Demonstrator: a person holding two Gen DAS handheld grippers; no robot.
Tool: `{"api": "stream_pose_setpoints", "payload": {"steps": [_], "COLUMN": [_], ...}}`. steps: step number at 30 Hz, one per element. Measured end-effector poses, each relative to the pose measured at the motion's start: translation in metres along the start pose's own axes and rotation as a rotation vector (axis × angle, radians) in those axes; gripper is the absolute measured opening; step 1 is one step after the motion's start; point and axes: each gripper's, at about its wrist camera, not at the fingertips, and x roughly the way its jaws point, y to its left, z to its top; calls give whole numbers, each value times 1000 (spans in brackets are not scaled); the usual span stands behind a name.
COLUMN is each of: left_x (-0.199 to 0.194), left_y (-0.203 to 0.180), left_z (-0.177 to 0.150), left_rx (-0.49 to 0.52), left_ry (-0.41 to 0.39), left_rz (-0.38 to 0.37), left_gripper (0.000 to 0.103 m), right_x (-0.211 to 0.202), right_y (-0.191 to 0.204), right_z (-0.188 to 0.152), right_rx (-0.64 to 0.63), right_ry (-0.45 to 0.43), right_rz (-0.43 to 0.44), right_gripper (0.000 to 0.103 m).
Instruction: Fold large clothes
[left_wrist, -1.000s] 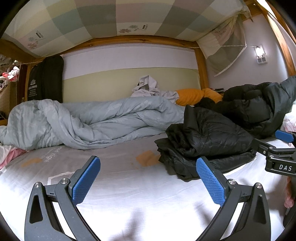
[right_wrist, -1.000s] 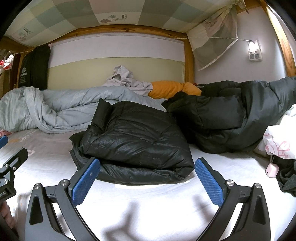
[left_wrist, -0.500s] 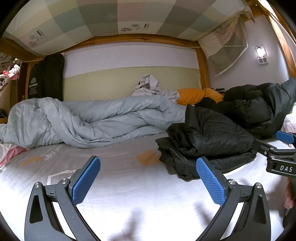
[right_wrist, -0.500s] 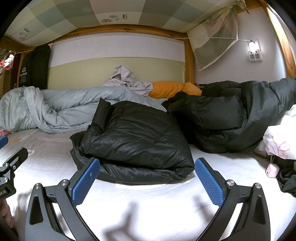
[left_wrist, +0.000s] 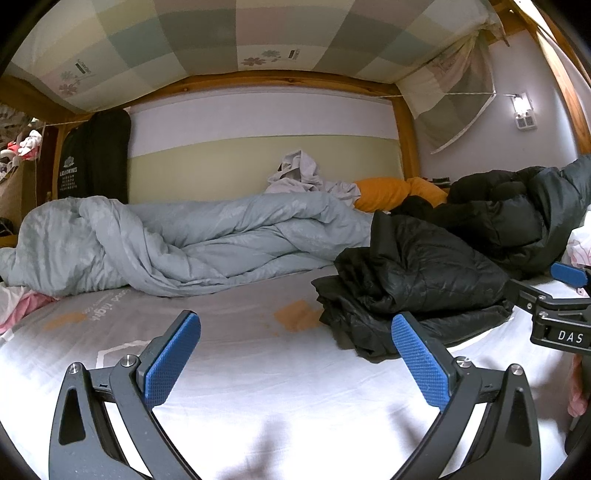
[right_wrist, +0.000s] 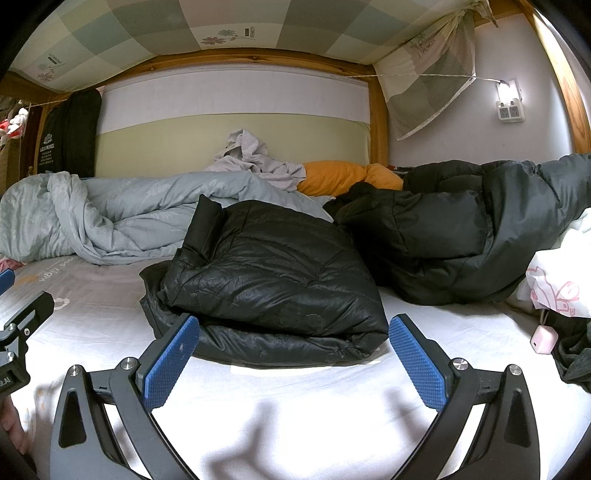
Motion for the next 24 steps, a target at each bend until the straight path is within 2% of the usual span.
{"api": "stream_pose_setpoints", "payload": {"steps": [24], "left_x": [3], "left_y": [2], "left_z": [0], "left_rx": [-22], "left_ry": [19], "left_rz": [0], "left_gripper": [103], "right_x": [0], "right_y": [0], "right_z": [0], "right_rx": [0], "right_ry": [1], "right_rz": [1], "right_gripper": [103]}}
